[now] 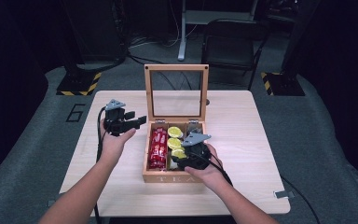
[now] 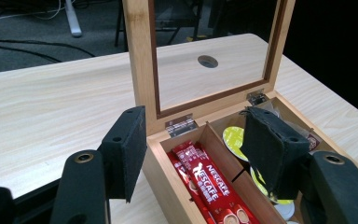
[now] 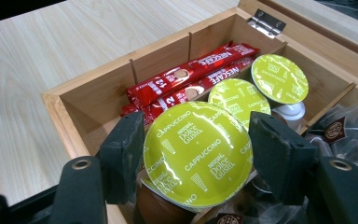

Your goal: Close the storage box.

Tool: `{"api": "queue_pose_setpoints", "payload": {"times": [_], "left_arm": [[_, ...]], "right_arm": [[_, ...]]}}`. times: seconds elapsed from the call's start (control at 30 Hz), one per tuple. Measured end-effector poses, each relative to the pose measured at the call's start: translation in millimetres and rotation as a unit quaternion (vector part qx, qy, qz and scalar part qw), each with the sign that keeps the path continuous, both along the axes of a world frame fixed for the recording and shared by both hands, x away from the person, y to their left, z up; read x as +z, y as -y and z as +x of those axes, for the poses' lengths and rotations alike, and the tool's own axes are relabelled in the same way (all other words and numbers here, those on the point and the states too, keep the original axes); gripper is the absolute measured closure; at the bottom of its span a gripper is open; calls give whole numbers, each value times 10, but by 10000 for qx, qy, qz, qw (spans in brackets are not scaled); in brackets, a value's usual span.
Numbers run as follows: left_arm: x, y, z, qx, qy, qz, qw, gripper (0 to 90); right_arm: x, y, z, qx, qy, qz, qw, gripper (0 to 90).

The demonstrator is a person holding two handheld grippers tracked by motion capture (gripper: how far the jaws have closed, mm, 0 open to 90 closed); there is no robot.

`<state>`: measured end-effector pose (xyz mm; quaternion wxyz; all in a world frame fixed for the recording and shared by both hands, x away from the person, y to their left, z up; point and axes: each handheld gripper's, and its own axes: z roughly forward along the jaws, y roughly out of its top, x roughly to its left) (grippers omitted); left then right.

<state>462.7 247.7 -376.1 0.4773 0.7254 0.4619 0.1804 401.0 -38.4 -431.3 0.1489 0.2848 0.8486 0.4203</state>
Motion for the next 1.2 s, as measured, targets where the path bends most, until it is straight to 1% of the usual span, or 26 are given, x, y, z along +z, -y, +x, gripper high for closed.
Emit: {"api": "queue_pose_setpoints", "payload": {"times": [0.03, 0.13, 0.17, 0.23, 0.37, 0.43, 0.47, 0.5, 0.53, 0.57, 0.67, 0.7, 0.77, 0.83, 0.87, 0.97, 1.07, 1.2], "left_arm": [[2, -1, 0, 10, 18, 3, 10000, 399], [3, 2, -4, 56, 33, -34, 10000, 399], [4, -2, -4, 40, 34, -22, 10000, 399], [3, 0, -7, 39, 40, -12, 10000, 399], [7, 0, -11, 41, 40, -19, 10000, 399], [6, -3, -8, 49, 37, -6, 10000, 399], [7, -3, -7, 55, 36, -9, 10000, 399], [8, -3, -7, 56, 45, -15, 10000, 399], [9, -3, -7, 59, 42, -13, 10000, 399], [10, -3, -6, 59, 40, -7, 10000, 399], [11, -9, -5, 67, 34, 2, 10000, 399], [11, -14, -4, 63, 27, 11, 10000, 399], [11, -18, -3, 71, 27, 12, 10000, 399], [11, -20, -4, 90, 27, 0, 10000, 399], [11, -22, -3, 80, 26, 14, 10000, 399], [12, -26, -4, 74, 18, 21, 10000, 399], [13, -33, -6, 74, 9, 29, 10000, 399], [8, -39, -5, 89, 16, 30, 10000, 399]], "right_arm": [[14, 8, 3, 35, 28, -10, 10000, 366], [41, 37, -6, -14, 18, -7, 10000, 366], [44, 52, 0, -3, 66, -21, 10000, 366], [56, 83, -6, -57, 5, -40, 10000, 366], [73, 154, -4, -107, 43, -67, 9999, 367], [79, 193, 0, -148, 47, -39, 9999, 366], [83, 214, -2, -188, 23, -34, 9998, 366], [85, 236, 4, -200, 56, -23, 9998, 366], [89, 256, 3, -247, 34, -6, 9997, 366], [92, 283, 13, -231, 66, -22, 9997, 366], [101, 349, 20, -333, 45, 0, 9994, 366], [104, 373, 29, -340, 80, -2, 9994, 366], [114, 417, 25, -431, 21, -5, 9991, 367], [115, 464, 43, -430, 83, -5, 9990, 366], [117, 480, 39, -505, 50, 17, 9987, 366], [122, 544, 49, -547, 70, 0, 9985, 367], [123, 603, 54, -648, 67, 48, 9979, 366], [125, 688, 65, -735, 110, 47, 9972, 367]]}}
